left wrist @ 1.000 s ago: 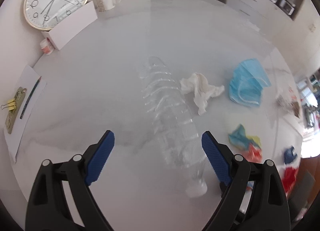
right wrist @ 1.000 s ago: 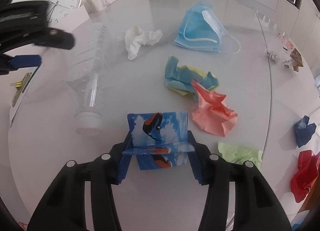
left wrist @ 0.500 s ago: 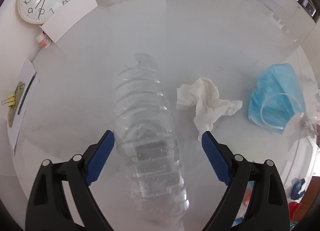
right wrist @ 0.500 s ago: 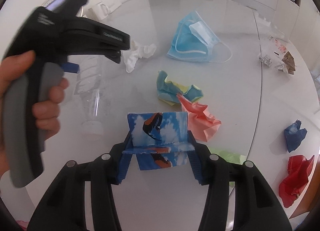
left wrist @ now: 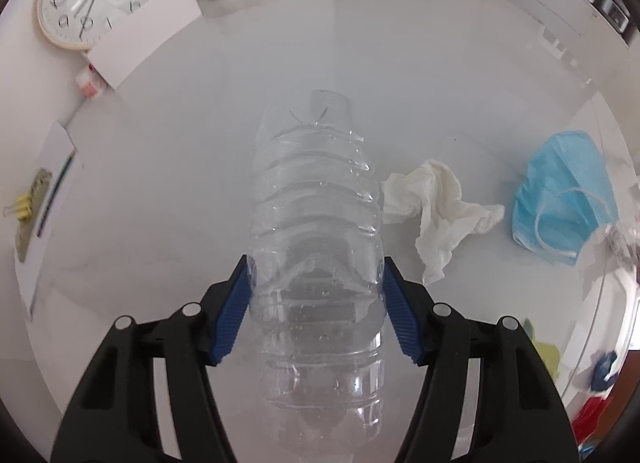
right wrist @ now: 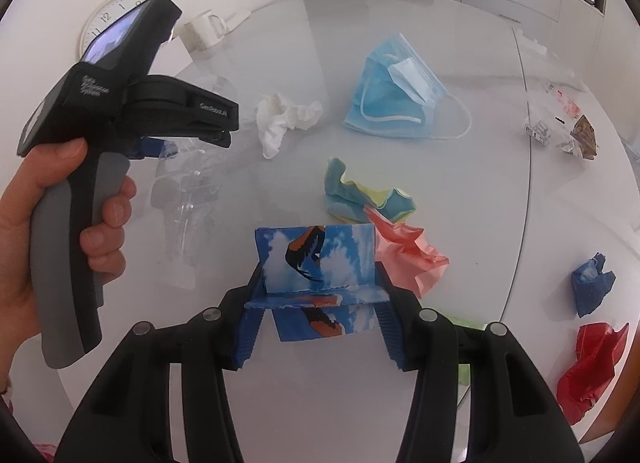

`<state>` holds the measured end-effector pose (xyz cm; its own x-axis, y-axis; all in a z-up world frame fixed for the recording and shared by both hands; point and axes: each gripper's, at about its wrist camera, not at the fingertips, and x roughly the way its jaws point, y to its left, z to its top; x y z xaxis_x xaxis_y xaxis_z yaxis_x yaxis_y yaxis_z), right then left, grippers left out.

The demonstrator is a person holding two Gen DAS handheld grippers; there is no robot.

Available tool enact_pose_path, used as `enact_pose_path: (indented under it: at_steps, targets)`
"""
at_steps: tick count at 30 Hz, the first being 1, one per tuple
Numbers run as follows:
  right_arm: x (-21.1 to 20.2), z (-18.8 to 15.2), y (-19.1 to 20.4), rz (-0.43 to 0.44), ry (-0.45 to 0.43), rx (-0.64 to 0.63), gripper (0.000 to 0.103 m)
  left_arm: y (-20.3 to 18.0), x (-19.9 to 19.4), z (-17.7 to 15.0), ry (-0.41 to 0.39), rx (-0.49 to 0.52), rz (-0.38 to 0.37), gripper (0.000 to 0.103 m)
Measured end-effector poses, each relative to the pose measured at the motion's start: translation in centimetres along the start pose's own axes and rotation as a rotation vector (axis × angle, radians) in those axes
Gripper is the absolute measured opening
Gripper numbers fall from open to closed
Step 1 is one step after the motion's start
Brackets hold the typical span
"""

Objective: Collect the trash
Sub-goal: 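Carry both items to the white bin and open the right gripper while the left gripper opens too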

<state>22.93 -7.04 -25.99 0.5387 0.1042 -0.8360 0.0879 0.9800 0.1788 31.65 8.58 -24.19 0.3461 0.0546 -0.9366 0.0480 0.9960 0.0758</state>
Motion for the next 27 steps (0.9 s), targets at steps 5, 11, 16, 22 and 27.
enact_pose_path:
  at_steps: [5,11,16,22,27]
  targets:
    - [-1.3,-0.3,-0.1,0.003,-0.014,-0.006,0.052,-0.1,-3.2,-1.6,-0.044,0.055,-0.021,0.061]
    - [-4.4,-1.1,-0.7,-0.007,-0.048,-0.006,0.052,0.5,-7.6,-4.7,-0.093,0.097,-0.077,0.061]
    - [-8.2,-2.4,-1.6,-0.018,-0.088,-0.006,0.052,0.8,-11.4,-7.1,-0.168,0.153,-0.097,0.061]
    - [-13.1,-4.7,-3.5,-0.024,-0.131,0.008,0.052,-0.5,-16.9,-10.6,-0.246,0.239,-0.152,0.061]
    - [-17.7,-7.8,-5.6,-0.047,-0.153,-0.006,0.052,-3.5,-20.2,-15.3,-0.26,0.347,-0.197,0.061]
